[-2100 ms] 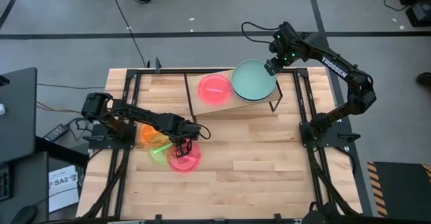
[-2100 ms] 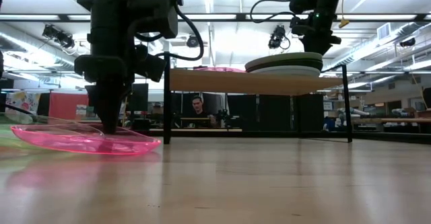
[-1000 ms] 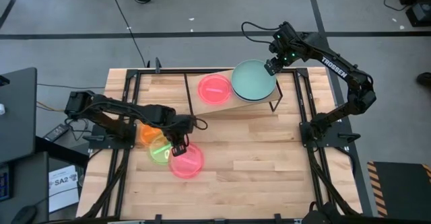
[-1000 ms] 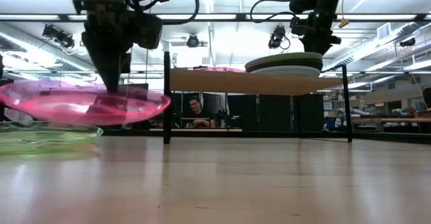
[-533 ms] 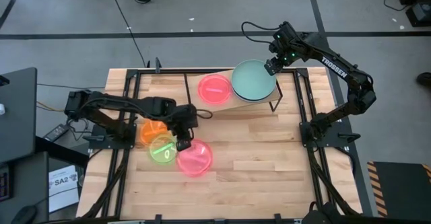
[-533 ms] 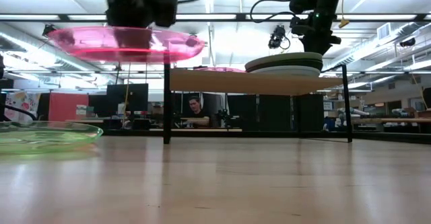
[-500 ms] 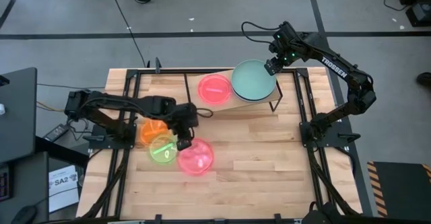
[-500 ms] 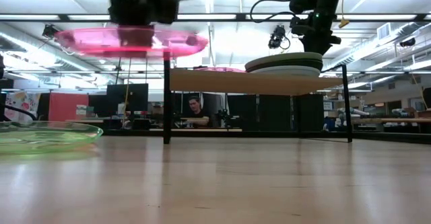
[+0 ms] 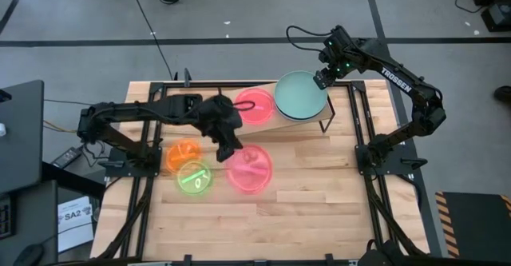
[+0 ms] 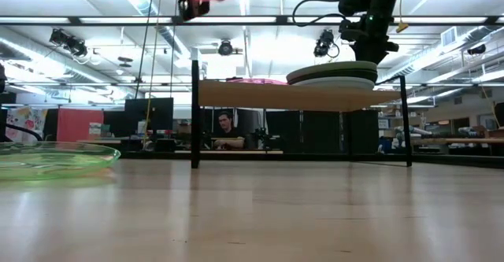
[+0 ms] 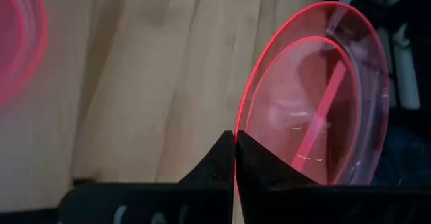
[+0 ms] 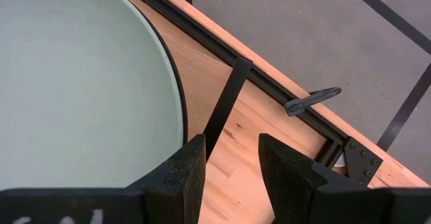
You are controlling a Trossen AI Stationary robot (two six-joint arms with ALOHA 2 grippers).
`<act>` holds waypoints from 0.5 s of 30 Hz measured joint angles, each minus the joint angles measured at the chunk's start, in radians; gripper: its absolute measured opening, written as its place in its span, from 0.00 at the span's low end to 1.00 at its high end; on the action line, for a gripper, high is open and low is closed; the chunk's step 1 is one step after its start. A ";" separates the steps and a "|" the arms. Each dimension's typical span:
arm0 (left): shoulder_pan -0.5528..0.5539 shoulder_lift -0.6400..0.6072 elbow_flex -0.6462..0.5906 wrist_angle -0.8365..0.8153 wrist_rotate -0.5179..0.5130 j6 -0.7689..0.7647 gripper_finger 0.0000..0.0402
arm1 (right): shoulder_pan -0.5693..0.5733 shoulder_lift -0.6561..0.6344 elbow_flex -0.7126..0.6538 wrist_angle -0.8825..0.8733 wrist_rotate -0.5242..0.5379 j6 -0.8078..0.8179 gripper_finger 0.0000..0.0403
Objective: Place and stack plates onto a shelf
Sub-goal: Stack the small pink plate on top of the small pink plate on the shelf
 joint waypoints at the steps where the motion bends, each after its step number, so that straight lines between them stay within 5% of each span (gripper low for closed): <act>1: 0.009 0.000 0.016 0.001 0.000 0.001 0.02 | 0.000 0.000 0.000 0.000 0.000 0.000 0.36; 15: 0.214 0.002 0.095 0.004 -0.085 0.069 0.02 | 0.000 0.000 0.000 0.000 0.000 0.000 0.36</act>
